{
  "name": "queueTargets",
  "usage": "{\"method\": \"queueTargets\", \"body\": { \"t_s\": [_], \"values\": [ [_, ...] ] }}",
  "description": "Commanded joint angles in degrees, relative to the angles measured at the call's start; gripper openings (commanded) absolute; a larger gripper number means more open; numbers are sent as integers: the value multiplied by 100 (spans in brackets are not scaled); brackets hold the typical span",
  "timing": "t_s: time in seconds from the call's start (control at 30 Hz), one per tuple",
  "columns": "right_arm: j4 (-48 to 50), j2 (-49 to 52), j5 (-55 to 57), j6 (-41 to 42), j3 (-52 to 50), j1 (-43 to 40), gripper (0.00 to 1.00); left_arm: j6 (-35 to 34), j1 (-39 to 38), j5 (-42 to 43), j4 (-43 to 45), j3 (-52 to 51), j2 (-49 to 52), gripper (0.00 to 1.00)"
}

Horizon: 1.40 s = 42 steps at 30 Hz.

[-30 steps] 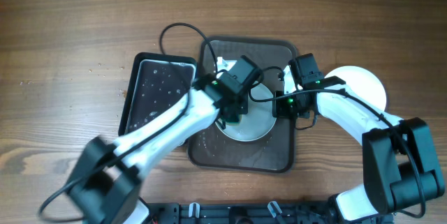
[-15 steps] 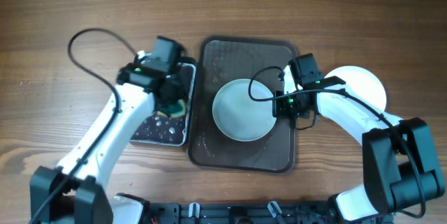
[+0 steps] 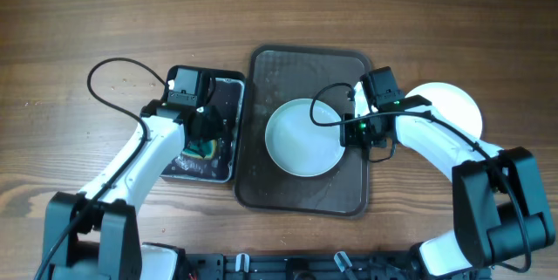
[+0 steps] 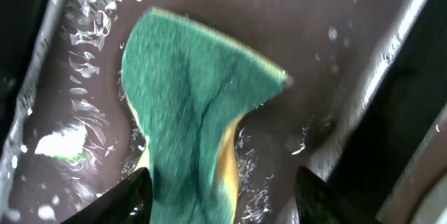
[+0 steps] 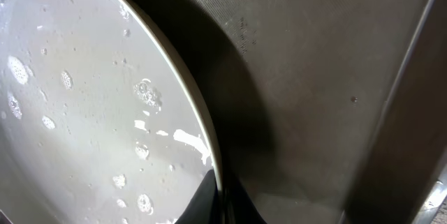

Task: Clean dirty plates on tray and stack at the side
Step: 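Return the sponge to the black tray and release it, then lift the cleaned plate with the right gripper and hold it over the black tray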

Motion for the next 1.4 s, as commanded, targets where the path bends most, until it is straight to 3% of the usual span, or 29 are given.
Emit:
{"method": "queueTargets", "body": {
  "t_s": [0.0, 0.13, 0.33, 0.37, 0.4, 0.6, 0.83, 1.1, 1.37],
  "values": [
    [118, 85, 267, -142, -66, -70, 4, 39, 33, 247, -422, 286, -579, 70],
    [-133, 46, 275, -140, 188, -146, 4, -48, 197, 245, -979, 560, -1237, 79],
    [-1412, -437, 282, -306, 1169, -129, 4, -437, 1327, 243, -1692, 610, -2406, 83],
    [-1596, -514, 286, -404, 1351, -111, 4, -439, 1475, 247, -1740, 608, -2535, 88],
    [-1775, -581, 282, -439, 1534, -81, 4, -437, 1611, 243, -1784, 610, -2649, 99],
    [-2422, -649, 282, -481, 2472, 426, 4, -872, 2402, 251, -2214, 608, -3128, 100],
    [-1685, -461, 304, 55, 2857, 1309, 4, -866, 2894, 247, -2350, 605, -3191, 100],
    [-1368, 750, 380, 431, 3825, 2157, 4, -866, 2892, 249, -2352, 605, -3191, 100],
    [-1285, 1622, 2350, 459, 4977, 2850, 4, -866, 2892, 249, -2352, 605, -3191, 100]
  ]
}}
